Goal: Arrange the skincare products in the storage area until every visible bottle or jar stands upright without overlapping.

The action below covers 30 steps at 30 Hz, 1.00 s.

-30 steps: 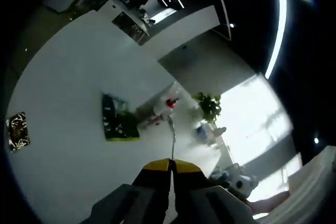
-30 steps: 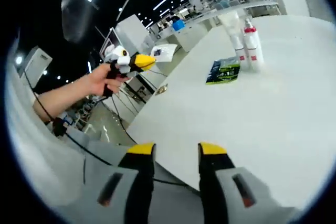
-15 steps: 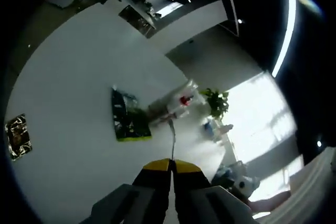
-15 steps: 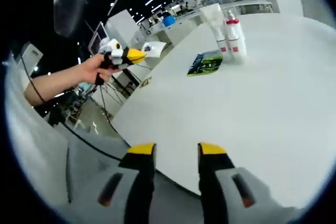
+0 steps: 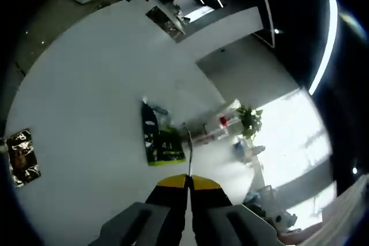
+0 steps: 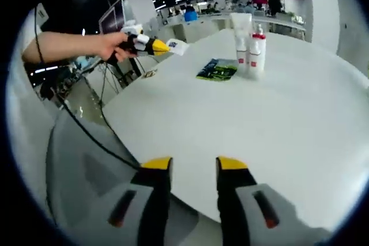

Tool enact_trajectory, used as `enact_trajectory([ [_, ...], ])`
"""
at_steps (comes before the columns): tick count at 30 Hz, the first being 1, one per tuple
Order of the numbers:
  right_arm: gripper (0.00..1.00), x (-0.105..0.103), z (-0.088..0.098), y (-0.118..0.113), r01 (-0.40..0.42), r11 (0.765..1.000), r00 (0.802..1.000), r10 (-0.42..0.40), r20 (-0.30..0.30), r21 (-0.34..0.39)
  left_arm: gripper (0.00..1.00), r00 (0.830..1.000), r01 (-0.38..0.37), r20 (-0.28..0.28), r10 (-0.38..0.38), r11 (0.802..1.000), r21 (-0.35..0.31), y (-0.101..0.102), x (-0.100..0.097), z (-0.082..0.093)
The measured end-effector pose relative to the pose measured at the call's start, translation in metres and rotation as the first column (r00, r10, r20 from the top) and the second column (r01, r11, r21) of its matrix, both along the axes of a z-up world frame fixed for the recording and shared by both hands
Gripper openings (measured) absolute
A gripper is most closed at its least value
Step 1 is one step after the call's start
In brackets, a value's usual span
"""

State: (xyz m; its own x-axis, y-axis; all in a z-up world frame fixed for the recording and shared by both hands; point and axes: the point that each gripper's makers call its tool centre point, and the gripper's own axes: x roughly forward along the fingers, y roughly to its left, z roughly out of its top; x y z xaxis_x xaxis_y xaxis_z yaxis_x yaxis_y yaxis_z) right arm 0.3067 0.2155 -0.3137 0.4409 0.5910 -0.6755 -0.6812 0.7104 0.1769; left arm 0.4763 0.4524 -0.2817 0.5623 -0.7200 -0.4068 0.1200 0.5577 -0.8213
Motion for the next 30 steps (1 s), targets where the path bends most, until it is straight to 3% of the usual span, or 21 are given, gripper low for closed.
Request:
enact_trajectory([
  [6, 0.31, -0.008, -0.006, 0.002, -0.061, 0.998, 0.998, 0.061, -0.011, -0.018, 0.01, 0.999, 0.023, -0.047, -0.021, 0.999, 0.039, -0.005, 0.014, -0.026],
  [14, 0.31, -0.003, -0.007, -0.003, -0.024, 0.999, 1.000, 0.024, -0.011, -0.023, 0.01, 0.992, 0.028, -0.122, -0.013, 0.992, 0.120, 0.008, 0.032, -0.057],
  [18, 0.31, -0.005, -0.009, -0.003, -0.034, 0.999, 0.999, 0.034, -0.016, -0.035, 0.01, 0.991, 0.029, -0.136, -0.013, 0.992, 0.120, 0.008, 0.041, -0.062],
  [21, 0.31, -0.004, -0.010, -0.004, -0.025, 0.999, 0.999, 0.024, -0.022, -0.036, 0.01, 0.985, 0.063, -0.170, -0.036, 0.986, 0.155, 0.010, 0.036, -0.072],
  [30, 0.31, -0.004, -0.012, -0.005, -0.015, 0.999, 0.999, 0.013, -0.043, -0.038, 0.01, 0.979, 0.076, -0.200, -0.047, 0.987, 0.145, 0.008, 0.035, -0.082],
])
